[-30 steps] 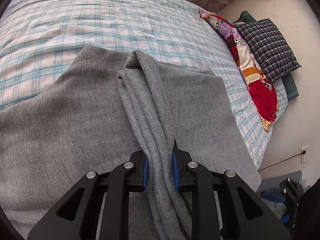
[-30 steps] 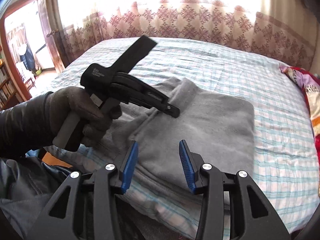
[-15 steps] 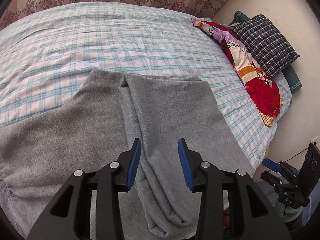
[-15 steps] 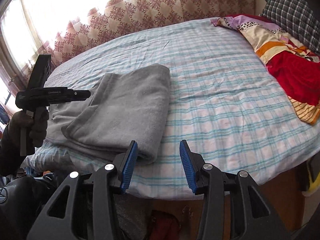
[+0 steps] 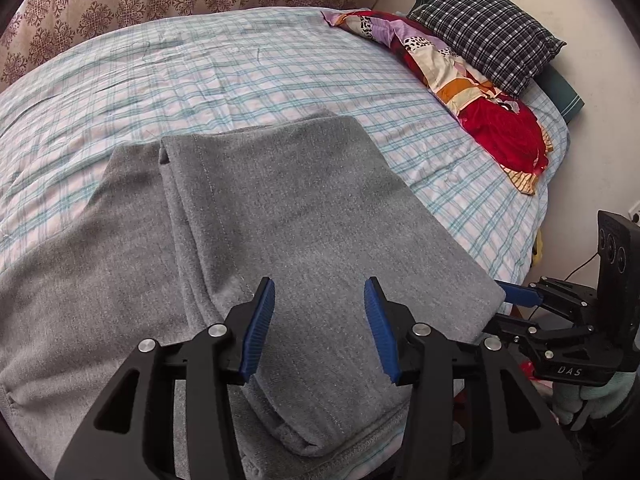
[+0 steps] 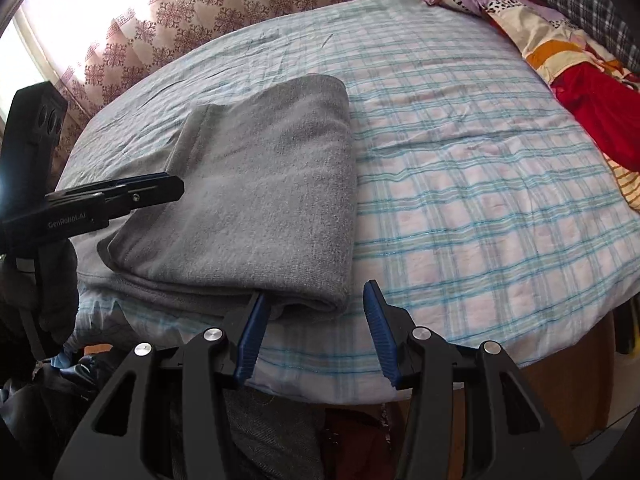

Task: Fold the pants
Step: 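Lay the folded pants flat and open both tools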

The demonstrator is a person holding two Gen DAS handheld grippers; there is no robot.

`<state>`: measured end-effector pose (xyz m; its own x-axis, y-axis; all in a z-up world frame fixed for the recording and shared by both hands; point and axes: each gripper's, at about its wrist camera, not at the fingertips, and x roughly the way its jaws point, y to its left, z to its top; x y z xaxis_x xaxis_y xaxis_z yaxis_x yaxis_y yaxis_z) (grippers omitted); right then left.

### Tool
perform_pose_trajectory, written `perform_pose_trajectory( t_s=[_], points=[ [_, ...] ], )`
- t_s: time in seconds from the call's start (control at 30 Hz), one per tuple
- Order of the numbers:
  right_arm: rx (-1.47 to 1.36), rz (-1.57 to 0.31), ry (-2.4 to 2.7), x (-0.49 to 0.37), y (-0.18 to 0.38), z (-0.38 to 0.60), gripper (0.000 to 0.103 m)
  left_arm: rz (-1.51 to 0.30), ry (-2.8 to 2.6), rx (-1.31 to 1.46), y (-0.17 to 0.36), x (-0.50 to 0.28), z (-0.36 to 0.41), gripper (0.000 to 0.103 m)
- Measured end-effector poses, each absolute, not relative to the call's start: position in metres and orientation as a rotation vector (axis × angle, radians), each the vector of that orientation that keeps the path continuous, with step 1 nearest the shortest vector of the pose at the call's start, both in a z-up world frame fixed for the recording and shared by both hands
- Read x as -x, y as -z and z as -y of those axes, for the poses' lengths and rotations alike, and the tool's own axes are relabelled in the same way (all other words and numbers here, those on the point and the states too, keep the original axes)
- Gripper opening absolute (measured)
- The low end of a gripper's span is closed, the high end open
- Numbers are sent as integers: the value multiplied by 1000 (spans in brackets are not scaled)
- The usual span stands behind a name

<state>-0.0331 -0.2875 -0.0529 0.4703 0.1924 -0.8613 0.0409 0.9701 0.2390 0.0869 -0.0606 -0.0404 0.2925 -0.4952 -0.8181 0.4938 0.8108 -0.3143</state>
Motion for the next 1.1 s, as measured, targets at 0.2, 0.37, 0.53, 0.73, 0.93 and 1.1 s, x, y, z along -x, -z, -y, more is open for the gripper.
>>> perform_pose_trajectory(
  t_s=[0.2,0.37,0.53,0.73,0.93,1.1],
  points=[
    [-323,-1143,-35,33,70,305,52,-1122,669,-37,67,-86,63,48],
    [-269,-1155,-59,33,65,302,52,-1115,675,-34,65,-84,61,48],
    [-209,-1017,-53,41,24,311,52,-1115,732,15,49,-75,60,57],
    [-181,-1001,-120,11,30,290,52,-1121,795,-77,51,-56,82,57],
    [-144,-1143,-103,1,73,284,53,-1124,813,-106,61,-52,80,57],
    [-200,-1119,-145,-6,61,294,53,-1137,804,-72,52,-67,78,57]
  ],
)
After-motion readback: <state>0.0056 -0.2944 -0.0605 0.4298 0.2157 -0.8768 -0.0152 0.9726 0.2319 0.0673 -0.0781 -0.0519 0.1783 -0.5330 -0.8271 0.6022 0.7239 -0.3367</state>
